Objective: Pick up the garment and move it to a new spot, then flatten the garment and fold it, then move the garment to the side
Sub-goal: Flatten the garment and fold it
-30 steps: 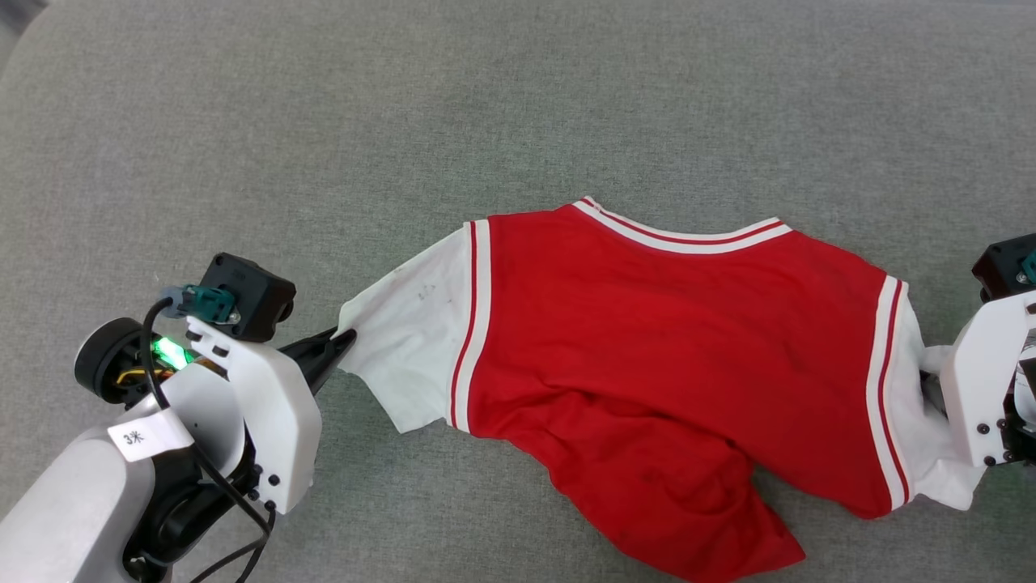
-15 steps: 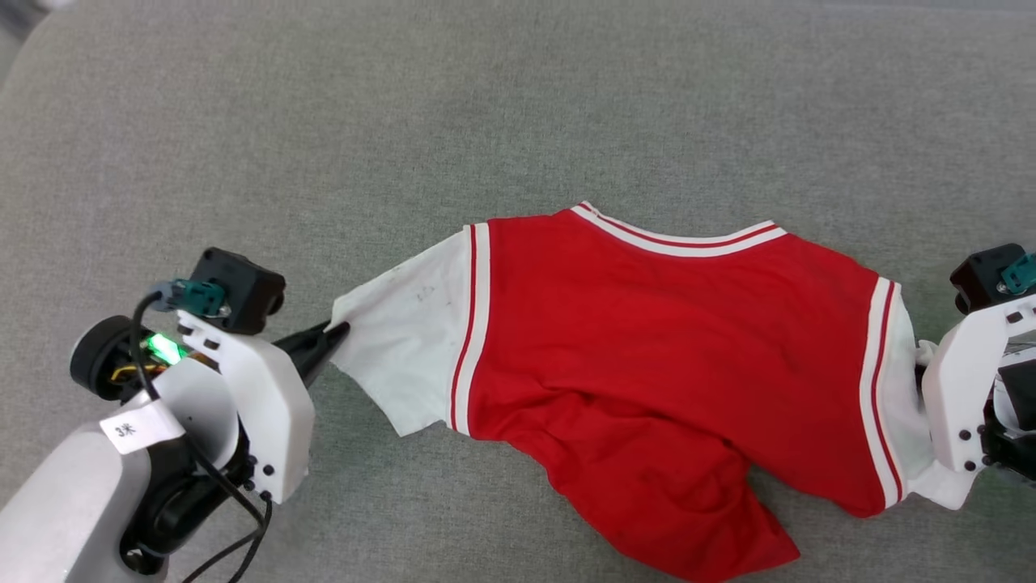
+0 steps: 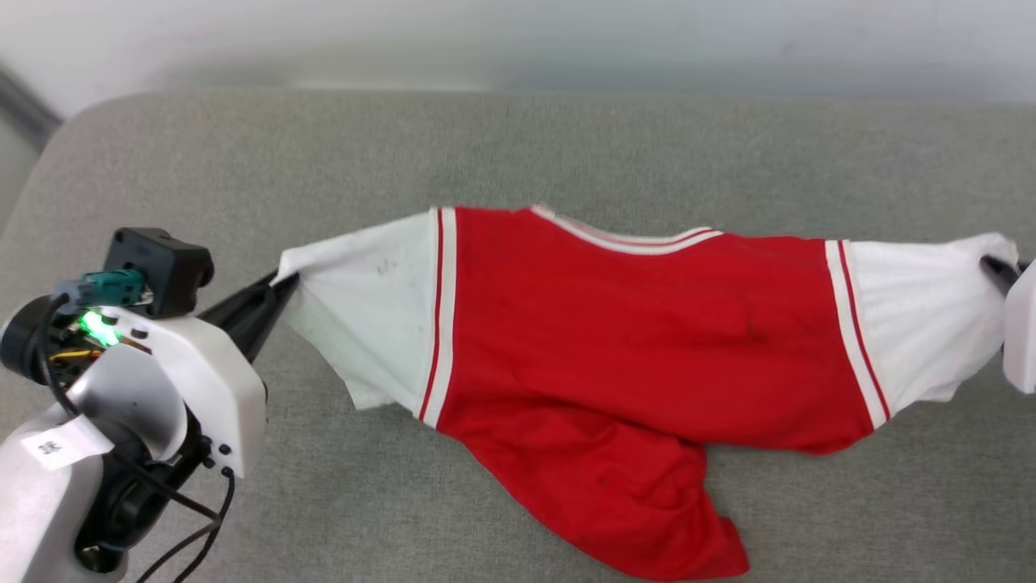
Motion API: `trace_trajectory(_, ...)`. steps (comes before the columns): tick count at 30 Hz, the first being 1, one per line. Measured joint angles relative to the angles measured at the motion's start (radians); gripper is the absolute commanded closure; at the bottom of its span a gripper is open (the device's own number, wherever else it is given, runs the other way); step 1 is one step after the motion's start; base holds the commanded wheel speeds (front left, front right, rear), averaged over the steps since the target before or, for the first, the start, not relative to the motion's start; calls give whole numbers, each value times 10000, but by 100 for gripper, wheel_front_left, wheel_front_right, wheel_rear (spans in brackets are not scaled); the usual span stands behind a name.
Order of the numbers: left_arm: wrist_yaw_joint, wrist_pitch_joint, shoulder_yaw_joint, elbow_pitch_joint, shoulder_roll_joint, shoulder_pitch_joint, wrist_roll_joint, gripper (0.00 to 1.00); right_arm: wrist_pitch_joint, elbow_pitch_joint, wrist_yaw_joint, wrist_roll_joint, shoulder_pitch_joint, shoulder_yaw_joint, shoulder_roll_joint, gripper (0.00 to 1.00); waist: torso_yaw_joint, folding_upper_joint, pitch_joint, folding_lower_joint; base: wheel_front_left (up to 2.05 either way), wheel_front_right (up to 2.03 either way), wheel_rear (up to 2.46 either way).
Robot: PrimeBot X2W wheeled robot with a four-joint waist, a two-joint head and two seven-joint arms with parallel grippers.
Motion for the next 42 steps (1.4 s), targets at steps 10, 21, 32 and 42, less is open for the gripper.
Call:
trace_trajectory(10, 403, -376, 857, -846, 560, 35, 272, 100, 90, -1417, 0, 71, -314, -667, -67, 100, -183, 0, -1196, -2, 0, 0, 0)
trace_trajectory(21, 594, -1126, 1841, -1254, 825, -802, 414, 100, 130, -2587, 0, 59, -1275, -965, -54, 100, -246, 0, -1697, -3, 0, 0, 0)
trace_trajectory(32, 711, -1590, 2819, -1572, 1243, -2021, 525, 100, -430, -2778, 0, 194, -2737, -1081, -213, 100, -304, 0, -1513, -3, 0, 0, 0)
trace_trajectory(42, 96, -1774, 2711, -270, 1407, -4684, 251, 100, -1241, -1582, 0, 148, -5648, -493, -155, 100, -373, -1, -209, -2, 0, 0, 0)
